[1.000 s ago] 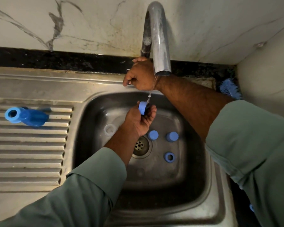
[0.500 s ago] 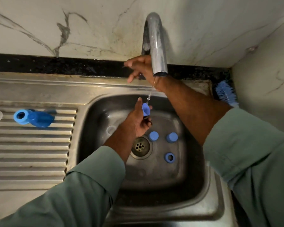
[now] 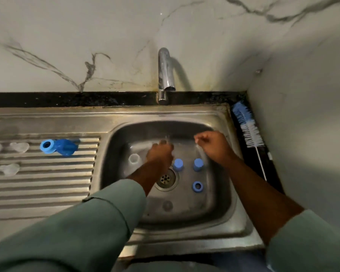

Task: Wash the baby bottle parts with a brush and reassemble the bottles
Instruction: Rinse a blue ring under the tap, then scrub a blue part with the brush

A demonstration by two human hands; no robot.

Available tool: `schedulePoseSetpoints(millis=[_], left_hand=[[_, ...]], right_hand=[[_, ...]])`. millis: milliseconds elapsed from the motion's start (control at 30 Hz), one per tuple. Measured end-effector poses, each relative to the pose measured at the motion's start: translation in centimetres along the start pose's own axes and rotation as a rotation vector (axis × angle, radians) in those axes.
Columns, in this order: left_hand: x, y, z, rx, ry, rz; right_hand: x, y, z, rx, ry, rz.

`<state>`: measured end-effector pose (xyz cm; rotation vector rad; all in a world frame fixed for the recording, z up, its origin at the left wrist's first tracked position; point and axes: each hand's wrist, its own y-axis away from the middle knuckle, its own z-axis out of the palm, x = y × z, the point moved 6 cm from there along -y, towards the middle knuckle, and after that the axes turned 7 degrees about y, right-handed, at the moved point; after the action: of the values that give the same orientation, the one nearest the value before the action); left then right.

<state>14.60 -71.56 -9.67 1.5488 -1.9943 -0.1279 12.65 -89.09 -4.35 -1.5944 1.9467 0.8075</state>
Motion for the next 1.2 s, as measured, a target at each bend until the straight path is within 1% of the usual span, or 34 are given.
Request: schedulePoseSetpoints(millis=[100, 200, 267, 300, 400, 467, 533, 567, 600, 667, 700, 767, 833, 933, 1067, 1200], left_hand=[[2.6, 1.1, 0.5, -0.002, 0.158, 0.065], [6.7, 2.2, 0.4, 0.009, 0.279, 0.179], [9.5, 2.9, 0.6, 0.042, 0.332, 0.23], [10.7, 3.1, 0.9, 0.041, 0.348, 0.255], [13.3, 3.9, 1.5, 0.064, 0.499, 0.312], [14.3, 4.6, 1.9, 0.073, 0.694, 0.315], [13.8, 4.9, 2.0, 0.086, 1.035, 0.191], [13.1, 5.2, 2.1, 0.061, 1.225, 0.082], [12.3, 5.5, 2.0, 0.018, 1.413, -0.022], [9.5, 5.4, 1.5, -0.001, 1.651, -0.21], [7.5, 5.2, 0.9, 0.042, 1.714, -0.281], [3.8, 5.2, -0.7, 0.154, 1.802, -0.352], [0.8, 5.5, -2.2, 0.237, 1.886, -0.364], [-3.3, 6.1, -4.2, 0.292, 1.977, -0.331], [-7.2, 8.0, -6.2, 0.379, 2.04, -0.364], [-9.8, 9.6, -7.2, 0.401, 1.96, -0.383]], right_hand=[[4.7, 4.3, -2.7, 0.076, 0.211, 0.103], [8.8, 8.3, -5.6, 0.236, 0.295, 0.177], [11.0, 11.1, -7.5, 0.338, 0.392, 0.281], [11.7, 12.3, -8.1, 0.362, 0.454, 0.331], [13.1, 14.5, -8.6, 0.354, 0.595, 0.424], [13.3, 14.7, -8.6, 0.346, 0.605, 0.426], [13.1, 14.7, -8.7, 0.361, 0.57, 0.45], [12.8, 14.8, -8.7, 0.39, 0.523, 0.451], [12.3, 14.9, -8.6, 0.425, 0.461, 0.429], [11.0, 15.3, -8.0, 0.459, 0.366, 0.303], [10.3, 15.4, -7.3, 0.442, 0.332, 0.212], [9.0, 15.9, -5.9, 0.386, 0.269, 0.048], [7.2, 16.7, -5.1, 0.368, 0.29, -0.108], [4.5, 16.7, -3.7, 0.331, 0.353, -0.279], [2.3, 15.6, -3.0, 0.308, 0.46, -0.348], [-1.5, 14.7, -2.0, 0.221, 0.555, -0.471]])
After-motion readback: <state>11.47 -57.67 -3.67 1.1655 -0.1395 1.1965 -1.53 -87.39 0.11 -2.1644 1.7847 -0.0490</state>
